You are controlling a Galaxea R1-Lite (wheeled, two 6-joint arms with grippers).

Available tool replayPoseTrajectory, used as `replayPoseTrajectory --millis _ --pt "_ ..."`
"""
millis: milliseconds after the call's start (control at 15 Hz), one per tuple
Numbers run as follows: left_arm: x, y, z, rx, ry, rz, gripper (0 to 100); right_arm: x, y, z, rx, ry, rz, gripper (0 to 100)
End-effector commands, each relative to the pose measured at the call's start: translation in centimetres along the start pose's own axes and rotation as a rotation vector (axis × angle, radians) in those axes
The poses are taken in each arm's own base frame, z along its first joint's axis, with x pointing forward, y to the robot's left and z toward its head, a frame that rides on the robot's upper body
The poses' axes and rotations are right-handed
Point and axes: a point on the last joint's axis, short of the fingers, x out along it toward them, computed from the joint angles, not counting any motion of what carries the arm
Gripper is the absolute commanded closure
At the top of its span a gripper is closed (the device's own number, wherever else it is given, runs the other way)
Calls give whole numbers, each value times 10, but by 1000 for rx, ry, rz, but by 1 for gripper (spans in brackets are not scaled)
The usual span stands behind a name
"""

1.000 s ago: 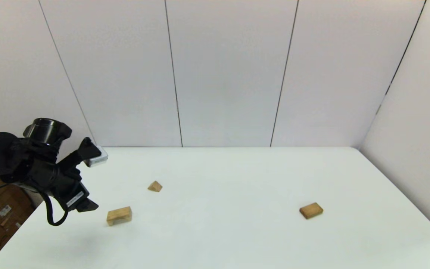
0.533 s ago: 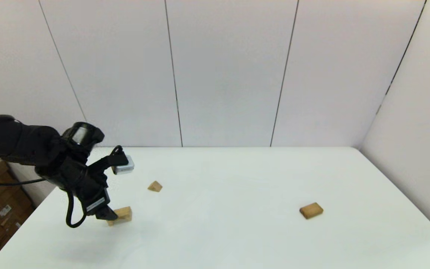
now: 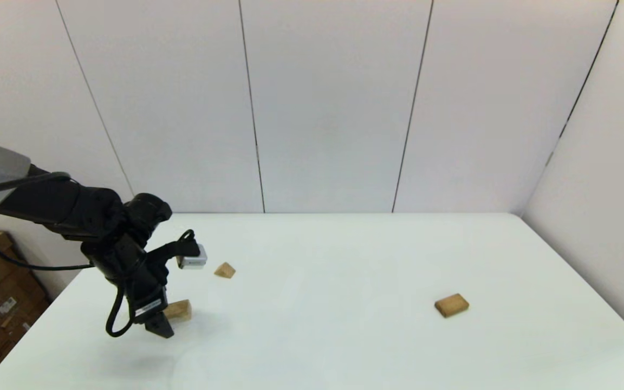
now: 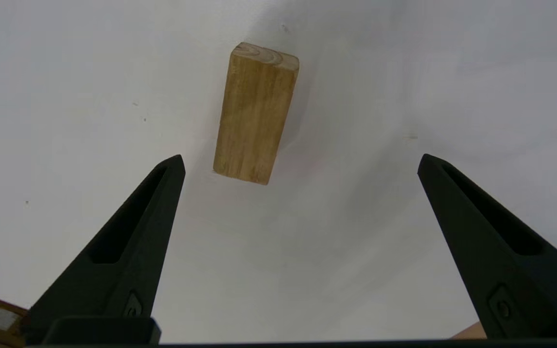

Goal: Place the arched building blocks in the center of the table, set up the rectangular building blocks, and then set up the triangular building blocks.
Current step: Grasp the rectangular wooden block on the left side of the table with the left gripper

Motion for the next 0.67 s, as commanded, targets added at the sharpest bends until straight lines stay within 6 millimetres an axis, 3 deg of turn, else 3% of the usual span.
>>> replayPoseTrajectory --millis 67,667 --pt "13 6 1 67 16 -23 0 0 0 0 -1 -3 2 0" --pt "33 11 1 50 47 -57 0 0 0 0 -1 -3 2 0"
